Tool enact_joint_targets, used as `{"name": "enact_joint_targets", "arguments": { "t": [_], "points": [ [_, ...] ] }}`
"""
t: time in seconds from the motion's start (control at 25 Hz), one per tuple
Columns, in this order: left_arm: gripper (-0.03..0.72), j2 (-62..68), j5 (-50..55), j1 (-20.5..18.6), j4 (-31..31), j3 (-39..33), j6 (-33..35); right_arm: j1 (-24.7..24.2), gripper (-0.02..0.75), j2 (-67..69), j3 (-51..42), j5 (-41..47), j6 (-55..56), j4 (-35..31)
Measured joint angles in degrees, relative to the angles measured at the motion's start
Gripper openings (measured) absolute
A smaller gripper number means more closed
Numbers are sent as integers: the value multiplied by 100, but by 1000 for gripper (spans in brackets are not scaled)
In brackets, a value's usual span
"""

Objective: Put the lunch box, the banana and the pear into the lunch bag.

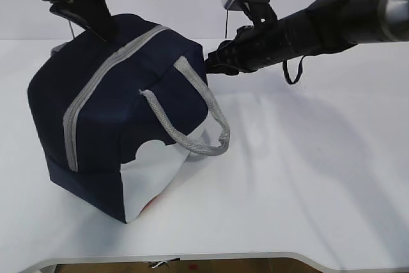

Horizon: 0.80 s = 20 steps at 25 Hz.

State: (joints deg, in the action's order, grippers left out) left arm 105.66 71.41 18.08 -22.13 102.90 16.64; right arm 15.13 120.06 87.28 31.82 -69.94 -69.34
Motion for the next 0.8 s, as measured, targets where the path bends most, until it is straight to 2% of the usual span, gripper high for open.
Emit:
{"name": "enact_joint_targets", "arguments": {
  "t": [0.12, 0.24, 0.4, 0.6, 0.72, 0.8],
  "points": [
    [35, 0, 0, 0, 10, 0, -51, -11, 246, -169, 0, 0, 9, 70],
    [85, -13, 0, 0, 10, 0, -75, -11, 283, -417, 72, 240, 23, 492],
    [154, -39, -10, 0, 10, 0, -98, -11, 293, -643, 382, 818, 785, 1563],
    [186, -50, -10, 0, 10, 0, -164, -11, 294, -666, 1008, 1911, 2174, 3033],
    [210, -74, -10, 0, 101, 0, -319, -11, 294, -666, 1468, 2532, 2787, 3648],
    [253, -119, -10, 0, 265, 0, -455, -11, 294, -666, 1751, 2952, 3168, 4017]
  ]
}}
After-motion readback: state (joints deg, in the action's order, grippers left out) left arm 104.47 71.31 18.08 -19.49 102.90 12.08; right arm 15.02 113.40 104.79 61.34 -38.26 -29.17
